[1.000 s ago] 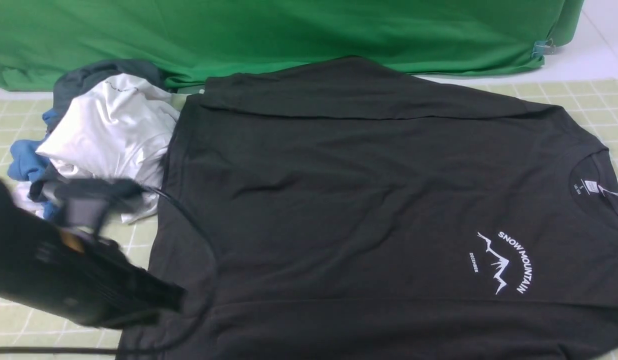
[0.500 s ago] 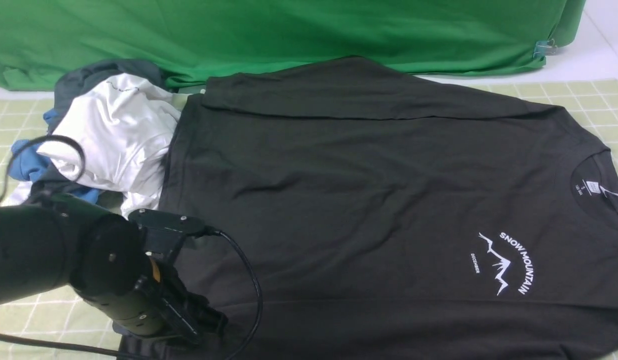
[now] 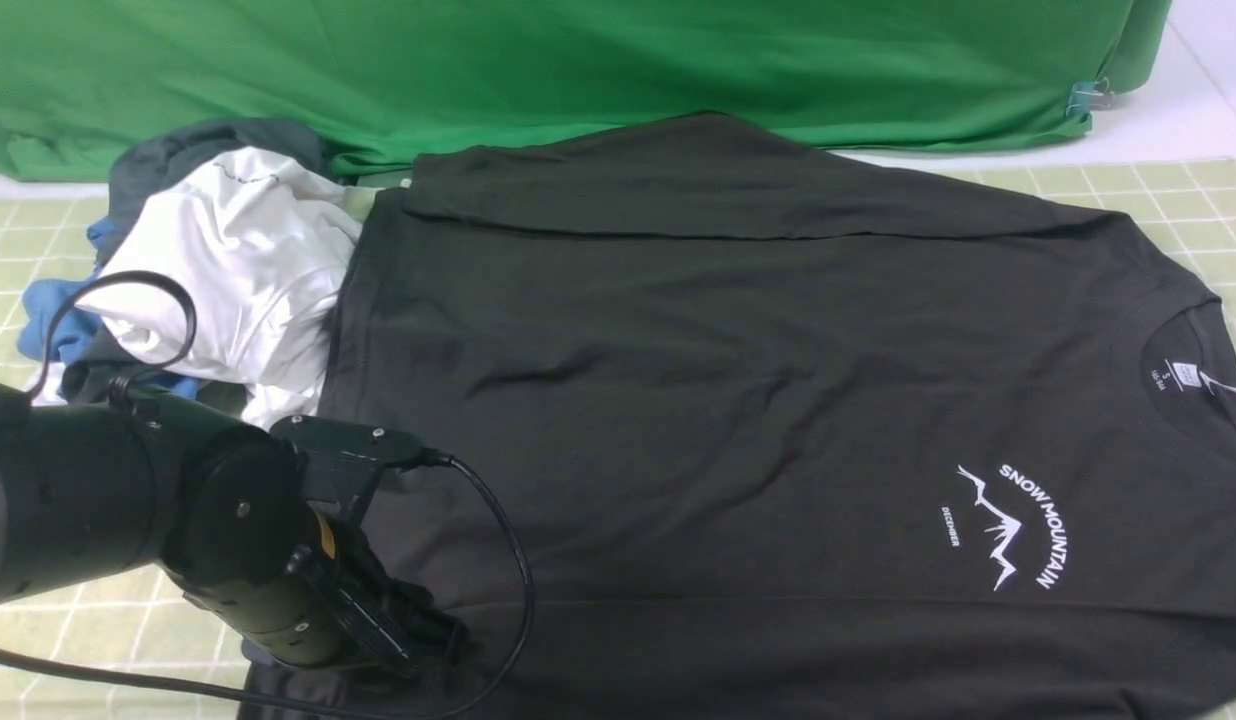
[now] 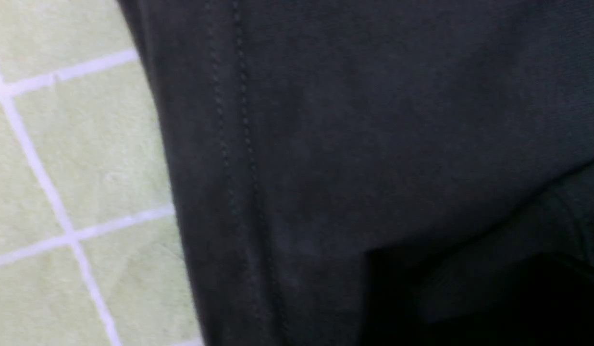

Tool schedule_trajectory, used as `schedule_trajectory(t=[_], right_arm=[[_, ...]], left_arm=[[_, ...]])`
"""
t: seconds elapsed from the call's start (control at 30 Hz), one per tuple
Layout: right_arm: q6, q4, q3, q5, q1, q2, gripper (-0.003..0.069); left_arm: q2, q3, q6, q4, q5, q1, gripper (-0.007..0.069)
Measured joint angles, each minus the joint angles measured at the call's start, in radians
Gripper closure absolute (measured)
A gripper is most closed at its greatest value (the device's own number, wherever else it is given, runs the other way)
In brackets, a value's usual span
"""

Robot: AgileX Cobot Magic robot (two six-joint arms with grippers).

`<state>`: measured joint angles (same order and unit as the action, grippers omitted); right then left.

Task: Fold a long-sleeved shirt over a green coffee tablecloth.
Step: 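Grasp the left edge of the dark T-shirt lying flat on the table, then fold the left side of the black T-shirt inward over its body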

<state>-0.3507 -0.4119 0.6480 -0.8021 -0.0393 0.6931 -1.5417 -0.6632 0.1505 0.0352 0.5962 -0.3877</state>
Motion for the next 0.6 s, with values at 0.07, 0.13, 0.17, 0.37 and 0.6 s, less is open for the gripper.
schedule_trajectory(t=[0.07, 0.13, 0.17, 0.37, 0.6], right_arm=[[0.0, 0.0, 0.0, 0.001, 0.0, 0.0, 0.065], [0.0, 0.0, 0.0, 0.001, 0.0, 0.0, 0.065], [0.0, 0.0, 0.0, 0.002, 0.0, 0.0, 0.065], [0.0, -0.001, 0.0, 0.002, 0.0, 0.0, 0.0645], [-0.001, -0.001, 0.0, 0.002, 0.0, 0.0, 0.0634]], left_arm=[[0.004, -0.001, 0.0, 0.009, 0.009, -0.001, 0.0424], [0.01, -0.001, -0.005, 0.009, 0.026, -0.001, 0.0535], [0.017, -0.001, -0.007, 0.008, 0.038, -0.002, 0.0572], [0.071, -0.001, -0.012, 0.007, 0.115, -0.002, 0.0587], [0.211, -0.001, -0.012, 0.007, 0.181, -0.002, 0.0587]])
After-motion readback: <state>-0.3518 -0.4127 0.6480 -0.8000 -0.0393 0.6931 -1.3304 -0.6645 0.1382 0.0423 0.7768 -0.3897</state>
